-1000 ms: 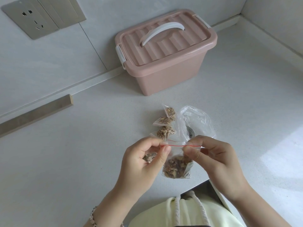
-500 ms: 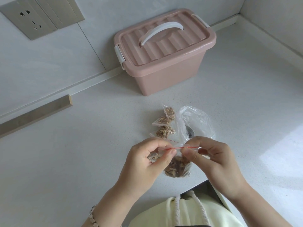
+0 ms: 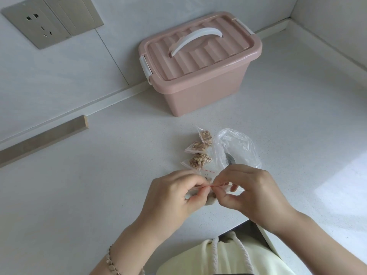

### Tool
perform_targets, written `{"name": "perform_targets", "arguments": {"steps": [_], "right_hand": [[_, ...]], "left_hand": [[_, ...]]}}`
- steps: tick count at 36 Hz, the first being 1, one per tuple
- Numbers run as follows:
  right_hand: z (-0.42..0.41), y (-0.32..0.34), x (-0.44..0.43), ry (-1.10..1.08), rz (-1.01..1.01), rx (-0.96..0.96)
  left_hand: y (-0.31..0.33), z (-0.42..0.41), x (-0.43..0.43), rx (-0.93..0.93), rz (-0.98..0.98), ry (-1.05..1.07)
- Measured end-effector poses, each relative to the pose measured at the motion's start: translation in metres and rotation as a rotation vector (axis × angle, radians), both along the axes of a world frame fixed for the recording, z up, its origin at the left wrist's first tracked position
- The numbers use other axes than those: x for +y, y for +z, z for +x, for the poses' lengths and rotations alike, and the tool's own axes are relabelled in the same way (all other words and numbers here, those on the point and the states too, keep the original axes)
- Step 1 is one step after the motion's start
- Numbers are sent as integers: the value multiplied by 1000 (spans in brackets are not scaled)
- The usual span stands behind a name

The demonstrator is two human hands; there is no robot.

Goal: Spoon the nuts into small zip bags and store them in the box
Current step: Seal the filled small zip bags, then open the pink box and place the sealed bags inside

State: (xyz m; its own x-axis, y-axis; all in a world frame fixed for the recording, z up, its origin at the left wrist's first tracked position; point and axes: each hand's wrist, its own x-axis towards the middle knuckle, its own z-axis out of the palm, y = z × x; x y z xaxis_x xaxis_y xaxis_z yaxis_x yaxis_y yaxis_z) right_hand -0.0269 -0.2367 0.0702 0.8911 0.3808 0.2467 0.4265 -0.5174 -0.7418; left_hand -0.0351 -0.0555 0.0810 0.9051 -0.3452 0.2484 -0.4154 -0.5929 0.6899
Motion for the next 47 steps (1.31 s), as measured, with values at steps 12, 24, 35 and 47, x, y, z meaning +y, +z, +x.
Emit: {"name": "perform_targets", "arguments": {"steps": [12,24,35,47], "right_hand": [[28,-13,8,-36,15,-110],[41,-47,9,-216,-73,85],[88,-39,-14,-304,-127,245],[299,5,-49,-529,-325,106]], "left_hand": [[-12,10,29,-8,-70,217],[-88,25,41,-8,73,550],[-85,69,27,208,-151,663],[-9,241,32,406,-164,867]]}}
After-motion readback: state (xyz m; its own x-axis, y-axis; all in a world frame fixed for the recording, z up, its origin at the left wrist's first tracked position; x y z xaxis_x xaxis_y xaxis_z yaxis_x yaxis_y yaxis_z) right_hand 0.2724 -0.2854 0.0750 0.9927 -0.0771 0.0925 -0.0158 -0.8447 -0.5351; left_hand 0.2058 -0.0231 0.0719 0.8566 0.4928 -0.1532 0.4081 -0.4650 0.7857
